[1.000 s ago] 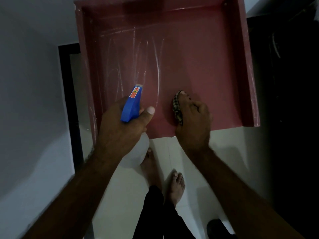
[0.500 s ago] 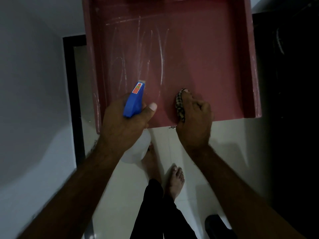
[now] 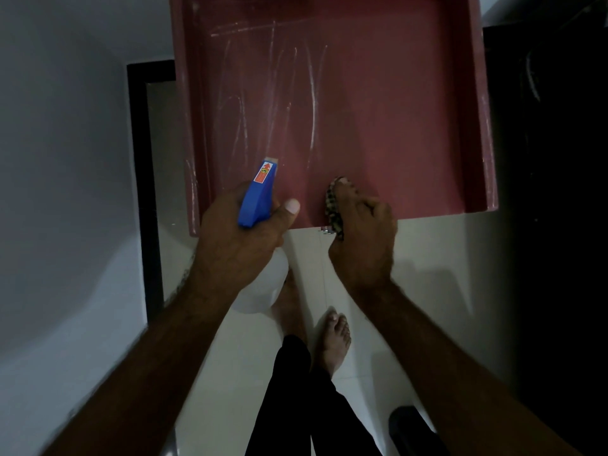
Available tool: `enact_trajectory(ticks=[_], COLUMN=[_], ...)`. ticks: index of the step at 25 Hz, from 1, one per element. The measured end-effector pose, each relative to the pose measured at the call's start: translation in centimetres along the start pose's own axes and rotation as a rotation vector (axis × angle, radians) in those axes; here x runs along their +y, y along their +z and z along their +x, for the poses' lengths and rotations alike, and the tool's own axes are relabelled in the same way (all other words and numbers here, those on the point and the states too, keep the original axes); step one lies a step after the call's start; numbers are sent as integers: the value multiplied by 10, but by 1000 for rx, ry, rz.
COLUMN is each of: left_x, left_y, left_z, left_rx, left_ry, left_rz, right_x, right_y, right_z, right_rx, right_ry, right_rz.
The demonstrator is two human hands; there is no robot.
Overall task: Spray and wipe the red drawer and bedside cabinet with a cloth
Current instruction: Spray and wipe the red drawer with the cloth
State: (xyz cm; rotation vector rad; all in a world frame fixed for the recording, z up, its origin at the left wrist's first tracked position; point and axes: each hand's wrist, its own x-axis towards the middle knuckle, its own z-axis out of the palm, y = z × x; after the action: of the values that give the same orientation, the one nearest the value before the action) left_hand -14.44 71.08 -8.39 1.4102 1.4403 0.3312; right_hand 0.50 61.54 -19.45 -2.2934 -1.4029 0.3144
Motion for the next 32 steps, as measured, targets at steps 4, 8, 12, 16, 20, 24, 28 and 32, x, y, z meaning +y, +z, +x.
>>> enact_trajectory(ticks=[4, 8, 12, 16, 20, 24, 28, 32], left_x=[-6, -16, -27, -41, -55, -61, -60, -59], left_y=[1, -1, 2, 6, 13, 16, 12, 7], left_z=[-8, -13, -22, -34, -37, -37, -35, -29], left_rx=[-2, 5, -41, -60, -111, -140, -162, -150], left_ry=[15, 11, 11, -5, -57, -42, -50, -78], left_rz=[13, 15, 70, 100, 166, 195, 243, 238], right_x=[10, 31, 9, 31, 65, 66, 68, 64], right_y=[-3, -13, -4, -13, -28, -26, -24, -24], right_z=[-4, -5, -12, 4, 8, 7, 7, 6], right_rx=[-59, 74, -51, -111, 6, 20, 19, 37], right_ry=[-139, 111, -108, -202, 58, 57, 79, 105], right_rz=[-8, -13, 20, 17, -5, -6, -10, -13])
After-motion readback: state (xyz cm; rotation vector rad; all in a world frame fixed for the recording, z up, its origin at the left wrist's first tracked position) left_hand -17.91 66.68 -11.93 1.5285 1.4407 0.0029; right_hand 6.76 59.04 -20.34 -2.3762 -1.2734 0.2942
